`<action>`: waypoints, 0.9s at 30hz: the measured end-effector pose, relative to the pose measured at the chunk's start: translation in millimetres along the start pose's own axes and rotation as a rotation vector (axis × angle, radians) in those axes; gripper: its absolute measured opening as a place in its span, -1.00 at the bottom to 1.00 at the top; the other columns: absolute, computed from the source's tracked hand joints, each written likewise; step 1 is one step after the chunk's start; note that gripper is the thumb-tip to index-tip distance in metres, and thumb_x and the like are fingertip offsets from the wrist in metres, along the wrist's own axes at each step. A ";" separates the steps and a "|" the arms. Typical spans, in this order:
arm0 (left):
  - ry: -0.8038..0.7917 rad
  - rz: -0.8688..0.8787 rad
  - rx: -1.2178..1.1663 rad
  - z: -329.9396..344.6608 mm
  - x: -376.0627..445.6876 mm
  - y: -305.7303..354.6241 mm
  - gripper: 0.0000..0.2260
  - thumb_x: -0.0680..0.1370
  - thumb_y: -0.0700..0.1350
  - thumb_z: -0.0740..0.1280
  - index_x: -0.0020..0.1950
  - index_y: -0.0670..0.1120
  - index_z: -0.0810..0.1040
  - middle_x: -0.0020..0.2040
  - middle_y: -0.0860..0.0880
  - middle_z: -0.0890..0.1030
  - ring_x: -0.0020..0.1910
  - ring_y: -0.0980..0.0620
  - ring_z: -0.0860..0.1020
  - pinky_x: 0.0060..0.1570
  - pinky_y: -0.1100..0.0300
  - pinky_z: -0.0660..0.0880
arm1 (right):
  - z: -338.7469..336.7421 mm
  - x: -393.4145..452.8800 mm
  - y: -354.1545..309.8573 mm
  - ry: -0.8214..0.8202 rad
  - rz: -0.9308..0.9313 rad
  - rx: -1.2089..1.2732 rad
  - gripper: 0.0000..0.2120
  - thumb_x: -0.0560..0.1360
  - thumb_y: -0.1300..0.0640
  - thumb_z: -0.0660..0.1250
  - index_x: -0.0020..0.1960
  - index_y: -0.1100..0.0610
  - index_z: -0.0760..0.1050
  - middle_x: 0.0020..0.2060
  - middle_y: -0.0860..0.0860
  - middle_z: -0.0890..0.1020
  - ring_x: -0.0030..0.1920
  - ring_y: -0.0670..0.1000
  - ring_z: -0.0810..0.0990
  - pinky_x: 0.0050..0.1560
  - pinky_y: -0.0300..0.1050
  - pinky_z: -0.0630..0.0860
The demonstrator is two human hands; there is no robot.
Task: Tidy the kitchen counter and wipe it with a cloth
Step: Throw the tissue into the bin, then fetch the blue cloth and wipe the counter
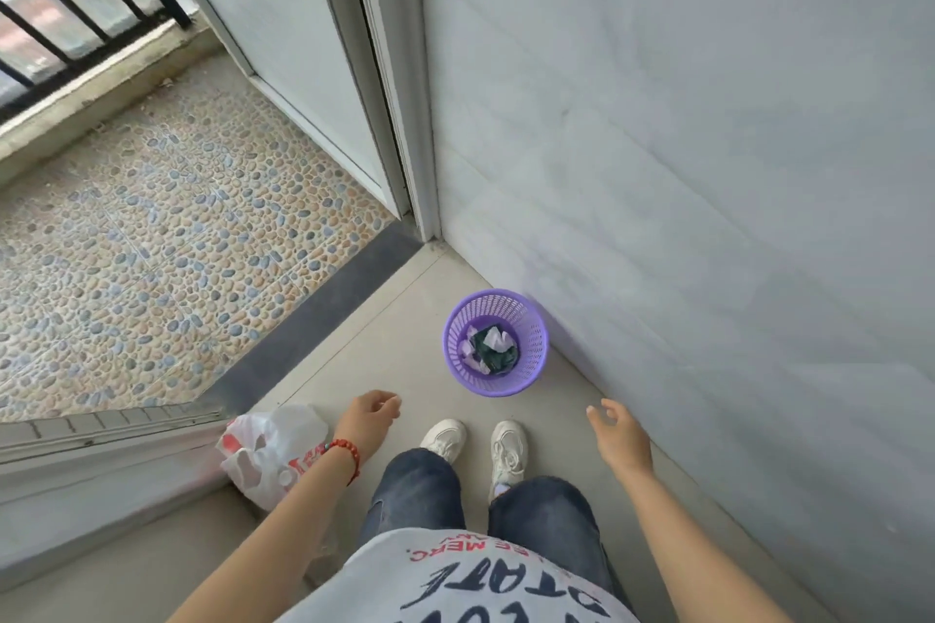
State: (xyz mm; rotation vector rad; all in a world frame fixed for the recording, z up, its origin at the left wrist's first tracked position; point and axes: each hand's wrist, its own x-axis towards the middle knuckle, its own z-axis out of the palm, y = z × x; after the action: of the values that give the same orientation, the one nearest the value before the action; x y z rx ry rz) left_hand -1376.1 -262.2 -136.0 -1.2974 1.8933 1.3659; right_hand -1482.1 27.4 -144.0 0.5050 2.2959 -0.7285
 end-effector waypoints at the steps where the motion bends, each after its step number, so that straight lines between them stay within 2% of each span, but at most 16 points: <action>1: -0.018 0.014 0.021 -1.8 0.1 1.7 -0.78 0.55 -0.14 0.20 0.09 -0.22 0.54 -0.14 -0.10 0.57 -0.11 -0.05 0.50 -0.04 0.12 0.43 | -3.1 -7.4 7.8 0.028 0.027 0.027 -0.60 0.53 0.10 0.24 0.30 0.28 0.39 0.29 0.23 0.49 0.29 0.20 0.45 0.26 -0.01 0.33; 8: -0.145 0.195 0.263 -5.3 0.2 38.5 -0.78 0.55 -0.16 0.19 0.07 -0.24 0.54 -0.13 -0.13 0.58 -0.13 -0.08 0.50 -0.10 0.16 0.38 | -8.4 -73.3 68.7 0.267 0.212 0.299 -0.67 0.53 0.17 0.23 0.23 0.33 0.45 0.23 0.25 0.54 0.23 0.23 0.49 0.20 -0.01 0.37; 13: -0.255 0.324 0.430 28.9 -12.5 76.8 -0.85 0.54 -0.15 0.22 -0.04 -0.18 0.56 -0.16 -0.13 0.59 -0.15 -0.08 0.51 -0.10 0.14 0.38 | 4.2 -125.4 131.6 0.369 0.374 0.512 -0.69 0.53 0.20 0.23 0.21 0.35 0.46 0.21 0.26 0.55 0.22 0.23 0.51 0.17 -0.04 0.39; 17: -0.367 0.450 0.602 87.1 -38.7 101.0 -0.86 0.52 -0.17 0.25 -0.19 -0.13 0.57 -0.30 -0.09 0.58 -0.20 -0.08 0.52 -0.14 0.13 0.39 | 15.0 -165.5 188.1 0.432 0.529 0.748 -0.69 0.52 0.18 0.24 0.20 0.31 0.48 0.20 0.22 0.57 0.21 0.21 0.52 0.18 -0.03 0.39; 20: -0.483 0.513 0.745 156.2 -76.9 103.1 -0.85 0.48 -0.13 0.28 -0.28 -0.09 0.54 -0.32 -0.10 0.57 -0.23 -0.08 0.51 -0.17 0.14 0.41 | 19.0 -200.0 240.1 0.493 0.621 0.885 -0.70 0.52 0.17 0.22 0.19 0.31 0.48 0.18 0.22 0.57 0.19 0.21 0.52 0.15 -0.04 0.40; 22: -0.551 0.567 0.810 207.9 -108.2 96.5 -0.84 0.51 -0.17 0.27 -0.23 -0.18 0.57 -0.37 -0.05 0.56 -0.26 -0.06 0.49 -0.22 0.16 0.39 | 24.9 -223.1 277.8 0.536 0.681 0.971 -0.72 0.52 0.18 0.22 0.15 0.32 0.50 0.15 0.23 0.59 0.16 0.22 0.53 0.12 -0.03 0.40; 24: -0.624 0.620 0.881 259.9 -143.5 81.1 -0.84 0.54 -0.20 0.23 -0.09 -0.26 0.56 -0.39 -0.01 0.53 -0.35 -0.03 0.47 -0.34 0.22 0.36 | 32.0 -249.1 316.5 0.580 0.741 1.046 -0.73 0.52 0.18 0.22 0.14 0.30 0.50 0.14 0.22 0.59 0.14 0.22 0.54 0.13 -0.02 0.41; 27: -0.753 0.673 0.978 328.0 -202.1 50.5 -0.85 0.56 -0.21 0.20 0.00 -0.25 0.52 -0.34 -0.04 0.52 -0.36 0.05 0.45 -0.42 0.27 0.34 | 46.0 -287.9 368.0 0.652 0.865 1.168 -0.71 0.52 0.16 0.20 0.18 0.26 0.49 0.18 0.19 0.57 0.18 0.21 0.52 0.15 -0.04 0.40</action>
State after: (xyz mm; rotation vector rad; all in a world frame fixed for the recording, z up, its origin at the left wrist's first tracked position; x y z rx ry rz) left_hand -1379.4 122.7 -82.6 0.3174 1.9927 0.7457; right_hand -1064.1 237.6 -105.6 2.3290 1.5598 -1.4921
